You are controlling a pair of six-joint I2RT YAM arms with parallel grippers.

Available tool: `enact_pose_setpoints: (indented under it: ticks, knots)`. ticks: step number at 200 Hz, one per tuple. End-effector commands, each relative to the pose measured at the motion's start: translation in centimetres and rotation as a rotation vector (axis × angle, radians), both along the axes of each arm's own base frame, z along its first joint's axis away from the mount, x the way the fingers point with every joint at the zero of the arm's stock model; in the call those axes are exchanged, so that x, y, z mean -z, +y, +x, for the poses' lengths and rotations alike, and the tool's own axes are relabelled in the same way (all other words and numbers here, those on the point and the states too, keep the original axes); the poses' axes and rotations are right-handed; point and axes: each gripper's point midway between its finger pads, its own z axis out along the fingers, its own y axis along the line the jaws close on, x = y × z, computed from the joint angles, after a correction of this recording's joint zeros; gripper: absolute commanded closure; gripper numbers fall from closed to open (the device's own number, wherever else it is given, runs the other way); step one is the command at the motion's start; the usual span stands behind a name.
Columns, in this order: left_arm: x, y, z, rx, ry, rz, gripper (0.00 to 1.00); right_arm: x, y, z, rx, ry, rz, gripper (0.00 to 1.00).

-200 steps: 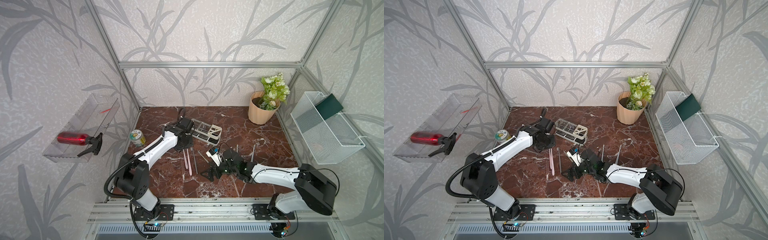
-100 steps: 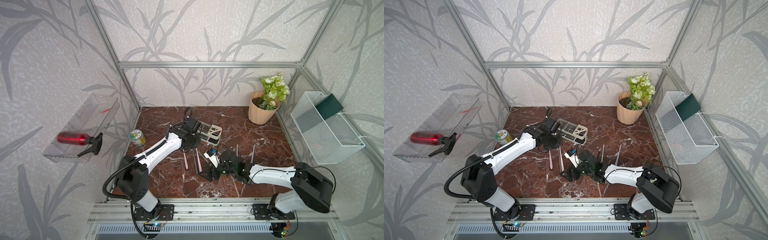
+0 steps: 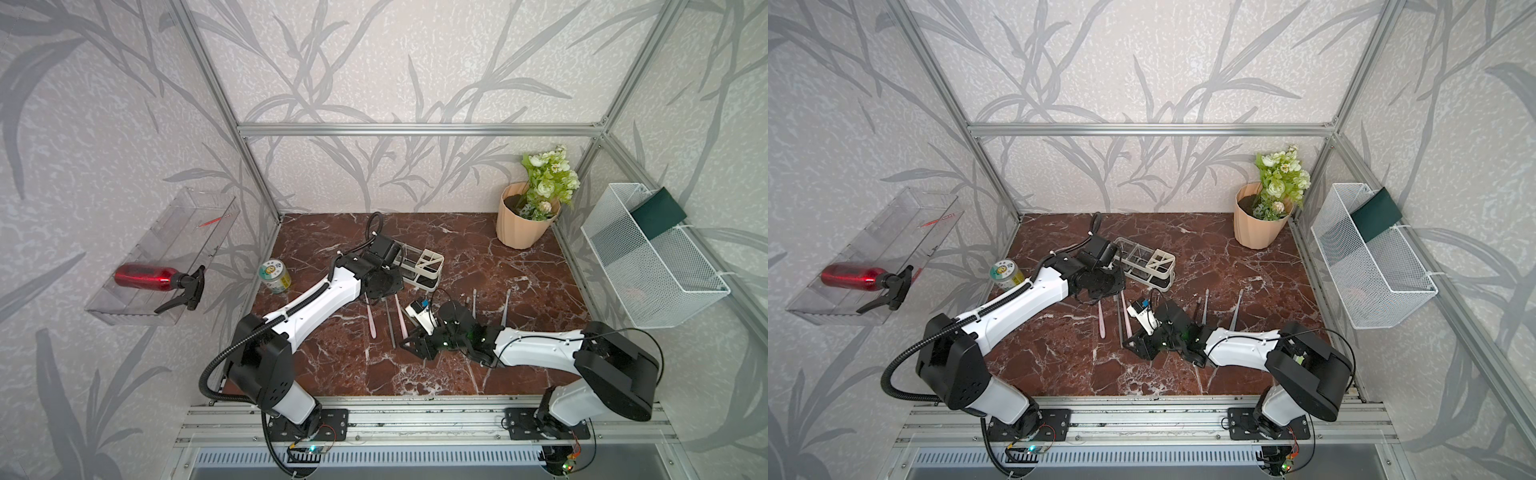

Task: Place the toothbrush into the toothbrush holder
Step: Pick up the toothbrush from the center of the board.

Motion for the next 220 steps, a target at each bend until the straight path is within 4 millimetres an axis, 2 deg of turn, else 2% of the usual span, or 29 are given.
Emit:
enact_pose_setpoints:
  ticks: [1,56,112,126,157,187,220]
  knots:
    - [-0.7,0.0,-0.4,-0.013,-0.010,-0.023,1.00,-1.4,0.8,0.5,0.001,-0.030,0.033,0.61]
    - [-0.6,-0.1,-0.5,-0.011,-0.008,-0.021,1.00,-1.2,0.7,0.6,0.009,-0.030,0.024,0.74]
    - [-0.8,0.0,-0.4,-0.020,-0.011,-0.022,1.00,-1.0,0.6,0.9,0.030,-0.021,0.012,0.94]
    - [-1.1,0.0,-0.4,-0.022,-0.015,-0.022,0.90,-1.0,0.5,1.0,0.039,-0.026,0.007,1.00]
    - [-2.2,0.6,-0.3,-0.030,-0.025,-0.001,0.52,-0.9,-0.1,1.4,0.070,-0.044,-0.016,1.00]
    - [-4.5,1.8,-0.1,-0.054,-0.061,0.016,0.36,-0.8,-0.8,1.9,0.103,-0.071,-0.052,1.00]
    - [-5.2,4.0,-1.3,-0.088,0.074,0.015,0.34,-0.5,-1.3,2.3,0.119,-0.085,-0.091,1.00]
